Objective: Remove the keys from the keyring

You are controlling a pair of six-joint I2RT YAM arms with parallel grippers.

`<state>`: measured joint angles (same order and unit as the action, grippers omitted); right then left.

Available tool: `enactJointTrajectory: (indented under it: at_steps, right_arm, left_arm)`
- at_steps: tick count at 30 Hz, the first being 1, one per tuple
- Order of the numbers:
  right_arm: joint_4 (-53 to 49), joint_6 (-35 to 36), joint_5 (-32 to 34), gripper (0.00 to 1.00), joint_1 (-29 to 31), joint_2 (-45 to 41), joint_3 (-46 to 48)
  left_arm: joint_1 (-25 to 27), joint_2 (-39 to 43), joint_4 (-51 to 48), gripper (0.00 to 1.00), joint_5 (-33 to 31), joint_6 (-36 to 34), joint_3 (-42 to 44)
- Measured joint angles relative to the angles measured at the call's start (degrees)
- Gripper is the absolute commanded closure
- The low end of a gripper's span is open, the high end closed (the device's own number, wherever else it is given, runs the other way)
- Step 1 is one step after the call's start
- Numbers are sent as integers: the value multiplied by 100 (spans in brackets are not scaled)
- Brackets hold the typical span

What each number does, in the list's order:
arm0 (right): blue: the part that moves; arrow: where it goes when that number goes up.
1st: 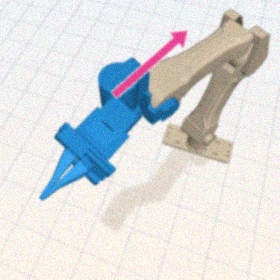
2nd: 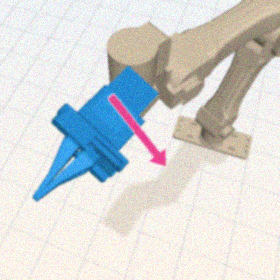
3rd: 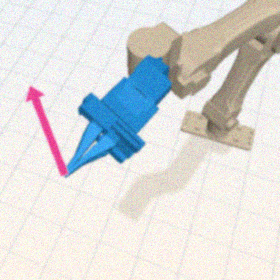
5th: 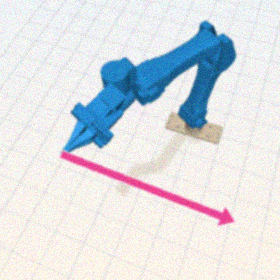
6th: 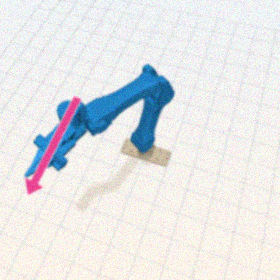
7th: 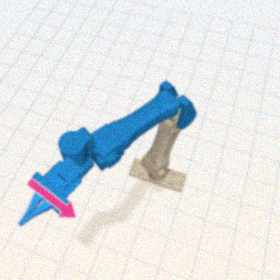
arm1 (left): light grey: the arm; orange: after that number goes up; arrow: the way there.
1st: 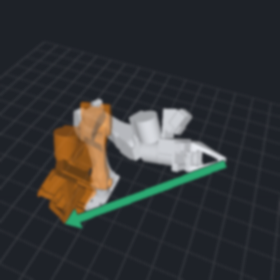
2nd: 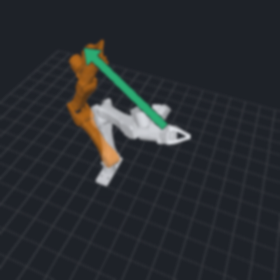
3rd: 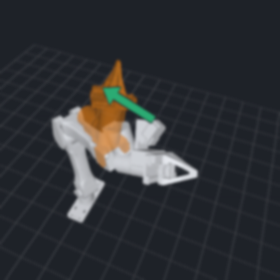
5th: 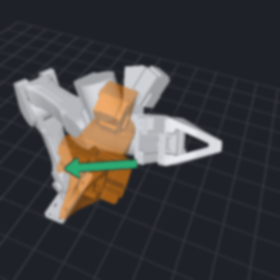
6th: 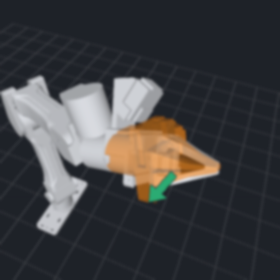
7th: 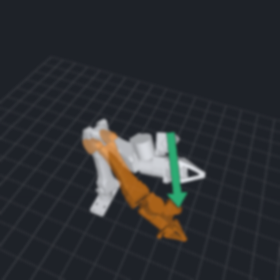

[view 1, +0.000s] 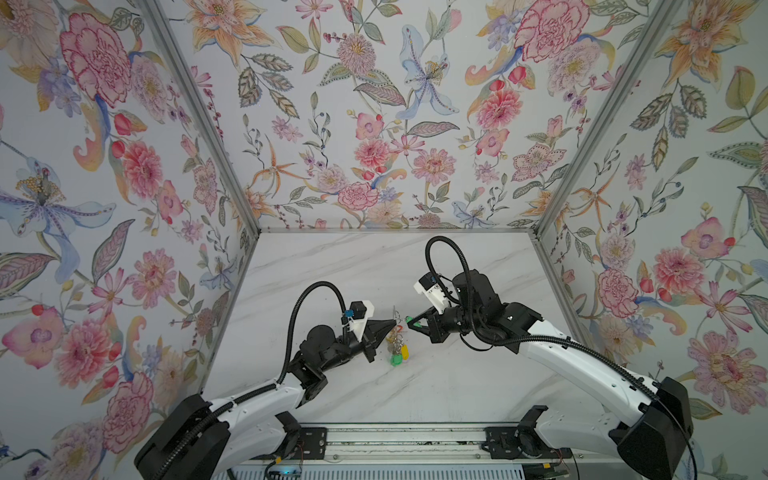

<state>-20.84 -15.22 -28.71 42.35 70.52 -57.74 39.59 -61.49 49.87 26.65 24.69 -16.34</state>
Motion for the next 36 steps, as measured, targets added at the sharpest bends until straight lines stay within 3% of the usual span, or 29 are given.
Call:
enactJointTrajectory:
  at_steps: [36]
  right_arm:
    - [1464,-872,678,100,745,120,695]
  left_arm:
    - [-11,643,-339,100,-859,-2,385]
